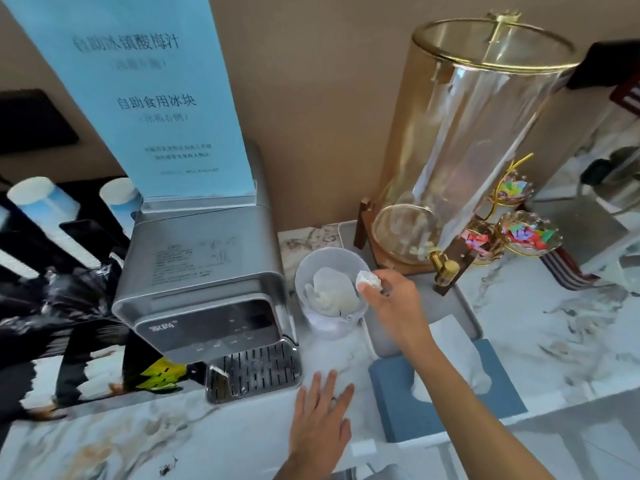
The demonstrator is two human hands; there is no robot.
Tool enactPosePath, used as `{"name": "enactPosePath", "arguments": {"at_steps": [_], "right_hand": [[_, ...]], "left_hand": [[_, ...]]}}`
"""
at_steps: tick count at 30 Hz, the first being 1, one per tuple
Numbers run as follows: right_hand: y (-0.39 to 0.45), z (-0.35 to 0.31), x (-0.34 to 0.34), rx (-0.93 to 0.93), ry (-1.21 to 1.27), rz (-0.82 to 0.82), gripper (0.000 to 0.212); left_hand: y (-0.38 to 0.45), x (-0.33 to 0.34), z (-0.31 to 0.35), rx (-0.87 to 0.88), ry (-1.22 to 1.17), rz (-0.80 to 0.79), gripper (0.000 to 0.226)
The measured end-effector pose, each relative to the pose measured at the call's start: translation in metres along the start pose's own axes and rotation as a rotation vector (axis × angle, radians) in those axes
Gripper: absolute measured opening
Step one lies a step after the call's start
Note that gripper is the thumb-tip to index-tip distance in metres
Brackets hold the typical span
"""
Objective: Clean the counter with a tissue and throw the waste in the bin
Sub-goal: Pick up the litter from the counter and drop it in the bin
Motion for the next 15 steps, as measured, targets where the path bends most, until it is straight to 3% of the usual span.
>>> {"name": "enactPosePath", "arguments": {"at_steps": [8, 15], "right_hand": [[0.019, -0.007, 0.014, -0.228, -0.258, -0.129, 0.015], [0.020, -0.015, 0.019, -0.279, -0.375, -0.185, 0.031]], "left_hand": [[0.000, 0.011, 0.018, -0.208, -0.023, 0.018, 0.067], [-0.001, 0.010, 0.023, -0.315, -0.063, 0.038, 0.068]]}}
Point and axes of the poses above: each hand's wrist, its own y-axis towards the middle knuckle, its own x-axis out of the palm, z = x × y, the point moved 2 cm from there along y, towards the middle knuckle, and after that the axes turned 12 degrees about -y, right-handed, at the moved point
